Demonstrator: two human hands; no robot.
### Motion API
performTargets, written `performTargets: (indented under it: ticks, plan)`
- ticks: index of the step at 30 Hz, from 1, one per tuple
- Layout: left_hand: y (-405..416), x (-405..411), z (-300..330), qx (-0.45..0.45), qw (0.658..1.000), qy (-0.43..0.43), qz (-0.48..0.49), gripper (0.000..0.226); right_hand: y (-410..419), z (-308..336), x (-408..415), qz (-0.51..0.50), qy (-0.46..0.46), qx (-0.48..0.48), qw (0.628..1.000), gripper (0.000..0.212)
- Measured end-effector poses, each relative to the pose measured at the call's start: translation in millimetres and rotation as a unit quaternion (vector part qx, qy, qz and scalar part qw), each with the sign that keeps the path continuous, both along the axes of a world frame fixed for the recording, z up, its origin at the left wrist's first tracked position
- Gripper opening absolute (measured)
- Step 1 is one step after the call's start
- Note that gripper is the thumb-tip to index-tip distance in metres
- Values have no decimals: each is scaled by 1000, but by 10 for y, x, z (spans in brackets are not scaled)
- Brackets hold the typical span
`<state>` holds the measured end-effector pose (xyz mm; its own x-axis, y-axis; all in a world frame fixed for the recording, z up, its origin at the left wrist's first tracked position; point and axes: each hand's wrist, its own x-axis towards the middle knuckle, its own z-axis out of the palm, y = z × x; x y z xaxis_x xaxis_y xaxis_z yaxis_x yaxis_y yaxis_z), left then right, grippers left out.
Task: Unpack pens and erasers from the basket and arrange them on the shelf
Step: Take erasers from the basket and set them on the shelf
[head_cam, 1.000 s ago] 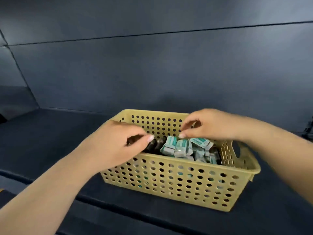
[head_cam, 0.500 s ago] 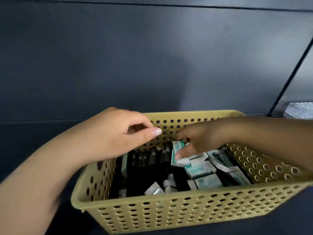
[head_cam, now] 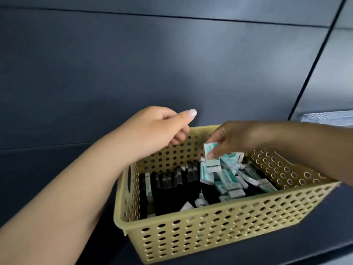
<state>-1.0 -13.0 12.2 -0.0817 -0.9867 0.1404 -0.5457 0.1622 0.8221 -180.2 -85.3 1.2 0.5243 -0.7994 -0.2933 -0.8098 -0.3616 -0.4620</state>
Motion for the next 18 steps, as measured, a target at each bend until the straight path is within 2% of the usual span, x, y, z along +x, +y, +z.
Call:
performTargets:
  ticks: [3, 5, 7, 9, 12, 14, 16, 18]
  plan:
    - [-87, -64, 82, 15, 995, 103, 9, 31, 70, 243, 2, -35, -134, 8, 990, 7]
    - [-100, -95, 109, 68, 975, 211, -7, 32, 139, 427, 35, -44, -253, 31, 966, 26]
    - [-92, -80, 130, 147, 936, 315, -59, 53, 216, 558, 137, -20, -317, 8, 948, 31]
    - [-74, -54, 152, 196, 902, 371, -105, 66, 291, 610, 299, 13, -342, -30, 939, 22]
    - [-89, -11, 156, 195, 893, 395, -96, 61, 274, 609, 425, 17, -299, -135, 944, 14]
    - [-134, 18, 116, 181, 898, 396, -60, 56, 220, 614, 341, -10, -274, -171, 946, 19]
    - [-189, 51, 85, 177, 896, 406, -37, 54, 164, 568, 197, -29, -217, -97, 971, 25]
    - [-231, 68, 56, 186, 889, 418, -27, 52, 109, 389, 125, -6, -55, -13, 998, 23]
